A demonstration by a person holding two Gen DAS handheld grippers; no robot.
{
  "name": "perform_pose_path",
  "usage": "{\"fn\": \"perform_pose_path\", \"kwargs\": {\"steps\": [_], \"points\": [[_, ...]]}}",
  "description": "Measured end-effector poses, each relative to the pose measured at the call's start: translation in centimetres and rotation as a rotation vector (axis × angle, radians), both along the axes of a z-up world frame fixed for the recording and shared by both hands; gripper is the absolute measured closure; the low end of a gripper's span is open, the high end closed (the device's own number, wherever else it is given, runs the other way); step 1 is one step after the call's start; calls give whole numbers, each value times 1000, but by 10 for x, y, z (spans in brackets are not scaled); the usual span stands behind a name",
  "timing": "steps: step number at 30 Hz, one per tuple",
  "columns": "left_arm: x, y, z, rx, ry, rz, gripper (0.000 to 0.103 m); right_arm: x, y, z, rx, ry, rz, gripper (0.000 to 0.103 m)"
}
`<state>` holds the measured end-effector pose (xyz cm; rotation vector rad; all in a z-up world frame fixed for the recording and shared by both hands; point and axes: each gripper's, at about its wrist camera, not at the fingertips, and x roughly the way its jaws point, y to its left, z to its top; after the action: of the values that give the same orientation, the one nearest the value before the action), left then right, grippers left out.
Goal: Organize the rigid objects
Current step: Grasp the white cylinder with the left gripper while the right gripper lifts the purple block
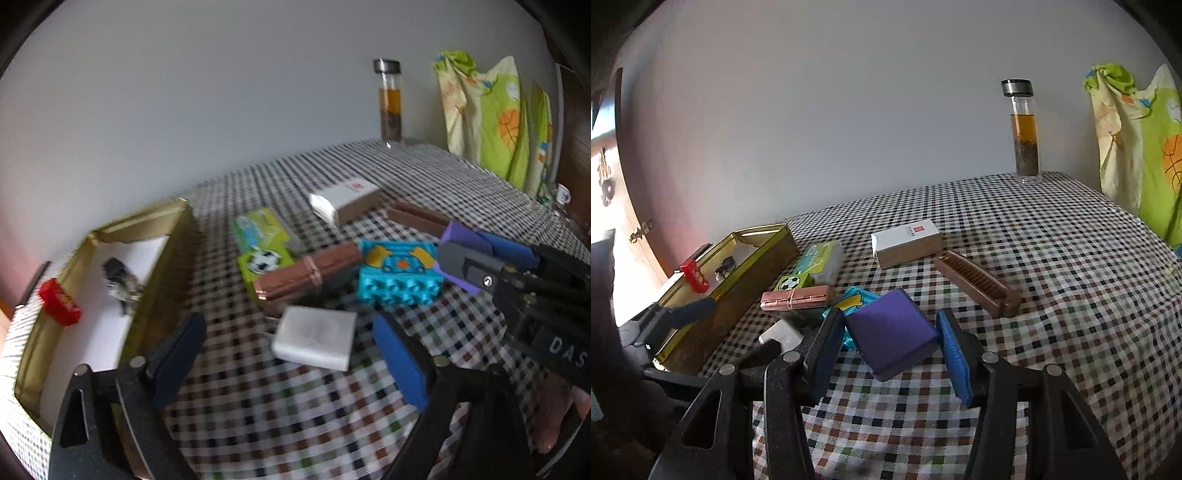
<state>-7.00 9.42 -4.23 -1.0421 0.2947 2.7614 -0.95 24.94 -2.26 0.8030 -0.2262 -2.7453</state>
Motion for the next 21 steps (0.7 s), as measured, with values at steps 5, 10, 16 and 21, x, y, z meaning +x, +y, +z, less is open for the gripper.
{"fn": "perform_pose_path", "kwargs": {"steps": [5, 10, 16, 21], "points": [[-19, 2, -15, 27, -137, -18, 28, -1, 0, -1, 0, -6, 3, 49], [-21, -3, -18, 70, -172, -15, 37, -4, -3, -3, 20, -18, 13, 49], [-18, -7, -14, 92, -156, -16, 38, -2, -5, -4, 37, -16, 11, 49], [-14, -10, -7, 100, -105, -15, 38, 4, -5, -1, 32, 22, 6, 49]]}}
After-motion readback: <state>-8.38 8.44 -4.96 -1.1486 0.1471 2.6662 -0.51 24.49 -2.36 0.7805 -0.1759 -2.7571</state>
